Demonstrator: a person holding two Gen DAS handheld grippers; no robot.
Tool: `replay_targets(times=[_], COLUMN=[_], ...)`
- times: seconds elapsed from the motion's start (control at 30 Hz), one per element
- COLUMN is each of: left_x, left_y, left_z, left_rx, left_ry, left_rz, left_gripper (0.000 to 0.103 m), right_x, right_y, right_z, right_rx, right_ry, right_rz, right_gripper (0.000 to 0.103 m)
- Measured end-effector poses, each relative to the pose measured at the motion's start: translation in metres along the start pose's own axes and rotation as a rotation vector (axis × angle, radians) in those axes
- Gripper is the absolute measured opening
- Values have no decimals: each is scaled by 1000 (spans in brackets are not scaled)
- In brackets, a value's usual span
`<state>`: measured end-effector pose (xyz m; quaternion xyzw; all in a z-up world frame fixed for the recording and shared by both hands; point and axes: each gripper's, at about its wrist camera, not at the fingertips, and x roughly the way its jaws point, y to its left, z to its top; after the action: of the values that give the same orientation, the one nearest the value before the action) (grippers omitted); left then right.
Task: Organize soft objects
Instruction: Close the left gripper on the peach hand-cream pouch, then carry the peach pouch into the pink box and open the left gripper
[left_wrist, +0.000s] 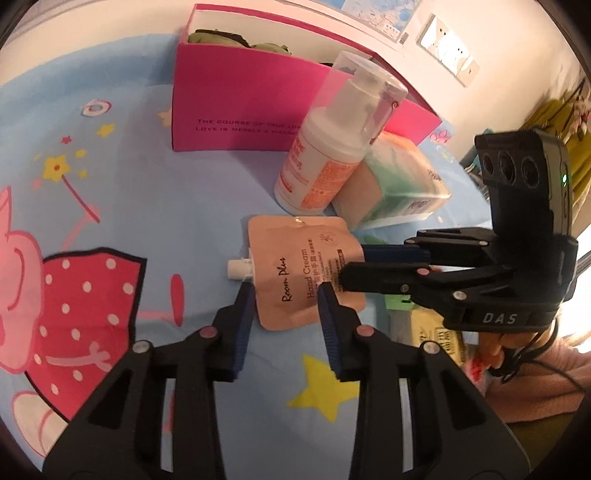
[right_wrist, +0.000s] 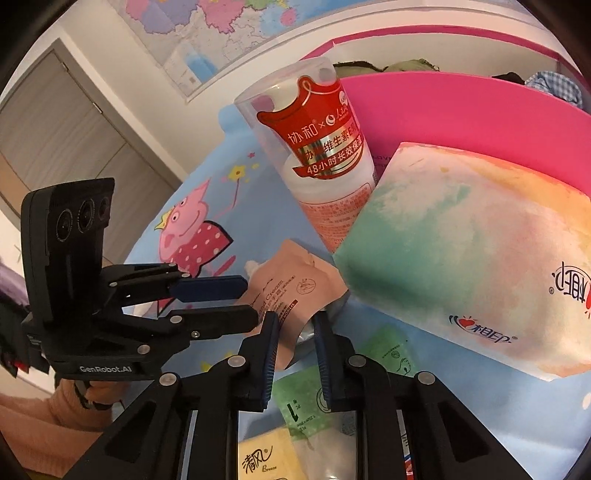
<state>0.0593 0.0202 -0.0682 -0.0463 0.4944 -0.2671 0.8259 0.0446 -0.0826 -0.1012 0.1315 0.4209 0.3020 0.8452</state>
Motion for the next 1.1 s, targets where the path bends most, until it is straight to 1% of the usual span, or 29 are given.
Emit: replay_targets(times=[0.1, 0.13, 0.17, 0.2, 0.3, 0.33, 0.4, 0.43, 0.5, 0.6, 0.7, 0.73, 0.8, 0.9, 1.07, 1.1], left_x=[-5, -6, -10, -15, -25, -25, -25, -26, -26, -21, -13, -12, -9, -4, 0, 0], left_y=[-2, -2, -4, -9, -20, -21, -21, -17, -7, 12, 21, 22, 19, 17, 13, 11], left_z=[-2, -3, -3, -3, -3, -3, -4, -5, -7, -7, -6, -6, -3, 2, 6, 5], left_rx=[-18, -22, -23, -12, 30, 29, 29, 26, 0, -37, -59, -55, -42, -27, -12, -8], left_ry=[-16, -19, -23, -37, -68, -67, -69, -72, -63, -42, -25, -24, -30, -30, -14, -14], left_rz=[-12, -30, -66, -79, -45, -50, -17, 13, 29, 77, 81, 87, 102, 102, 71, 82], left_gripper=[36, 36, 36, 36, 36, 36, 36, 36, 36, 36, 37, 37, 37, 37, 37, 37], right_x=[-7, -9, -9, -11, -14, -15, -14, -11, -7, -6, -6, -5, -4, -1, -1, 0], right_y=[2, 4, 7, 11, 26, 26, 19, 14, 8, 5, 6, 4, 1, 1, 1, 3], right_z=[0, -1, 0, 0, 0, 0, 0, -1, -2, -3, -2, -2, -2, 0, 1, 1], right_rx=[-15, -21, -28, -38, -101, -102, -71, -56, -32, -26, -31, -25, -7, -3, -8, -13], right_ry=[-19, -25, -26, -26, -40, -39, -25, -15, 1, 7, 11, 14, 17, 13, 5, 3], right_rz=[-6, 3, 18, 35, 0, 4, 18, 5, 9, 9, -4, -5, -1, -1, 16, 20], right_gripper=[18, 16, 14, 13, 12, 12, 12, 12, 12, 12, 15, 20, 23, 24, 24, 24])
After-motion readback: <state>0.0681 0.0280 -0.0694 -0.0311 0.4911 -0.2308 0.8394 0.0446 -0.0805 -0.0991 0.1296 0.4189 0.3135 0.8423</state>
